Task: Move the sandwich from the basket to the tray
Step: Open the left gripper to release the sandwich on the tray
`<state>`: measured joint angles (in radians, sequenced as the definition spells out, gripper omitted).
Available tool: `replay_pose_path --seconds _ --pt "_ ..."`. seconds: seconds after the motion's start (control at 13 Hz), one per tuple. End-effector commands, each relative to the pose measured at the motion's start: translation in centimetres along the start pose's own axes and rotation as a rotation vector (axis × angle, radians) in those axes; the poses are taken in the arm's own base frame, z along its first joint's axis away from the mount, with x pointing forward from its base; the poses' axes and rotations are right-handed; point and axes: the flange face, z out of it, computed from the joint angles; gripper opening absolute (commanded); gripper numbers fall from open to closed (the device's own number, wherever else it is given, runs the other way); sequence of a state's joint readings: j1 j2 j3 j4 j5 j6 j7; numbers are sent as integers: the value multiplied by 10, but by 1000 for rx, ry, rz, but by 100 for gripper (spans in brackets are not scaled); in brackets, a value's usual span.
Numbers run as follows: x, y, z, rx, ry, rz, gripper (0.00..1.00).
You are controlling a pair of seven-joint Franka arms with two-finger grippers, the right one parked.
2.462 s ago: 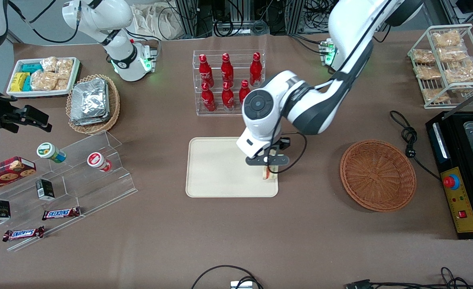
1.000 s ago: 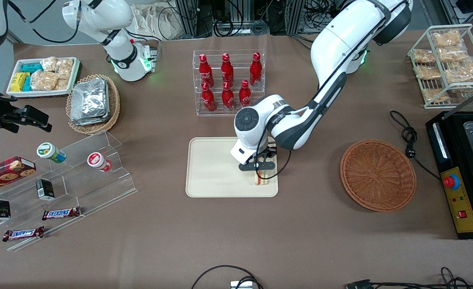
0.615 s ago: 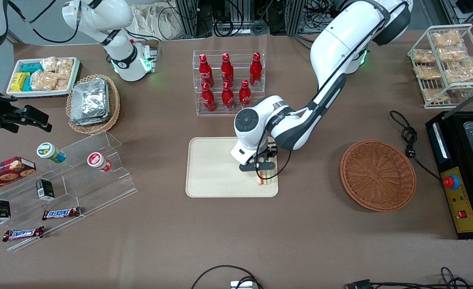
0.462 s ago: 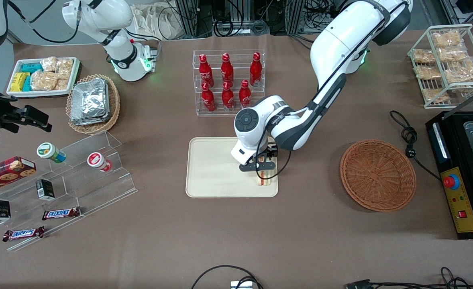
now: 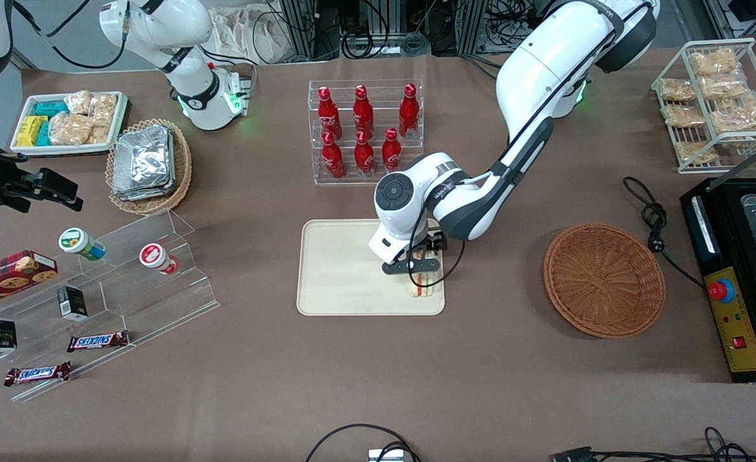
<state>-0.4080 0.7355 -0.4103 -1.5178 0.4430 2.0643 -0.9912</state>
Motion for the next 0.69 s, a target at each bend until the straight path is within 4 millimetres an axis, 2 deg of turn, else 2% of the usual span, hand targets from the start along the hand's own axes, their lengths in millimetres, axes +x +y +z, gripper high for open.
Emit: replay_pose_path --seconds 0.0,0.15,0.23,0.46,0.62 --pt "22 -29 -59 -39 54 -82 100" --pt "41 -61 -104 -112 50 -146 100" --pt "49 -80 -126 -143 37 -98 100" --pt "88 -175 -168 -223 -56 -44 100" --pt "101 -238 -191 -206 -64 10 100"
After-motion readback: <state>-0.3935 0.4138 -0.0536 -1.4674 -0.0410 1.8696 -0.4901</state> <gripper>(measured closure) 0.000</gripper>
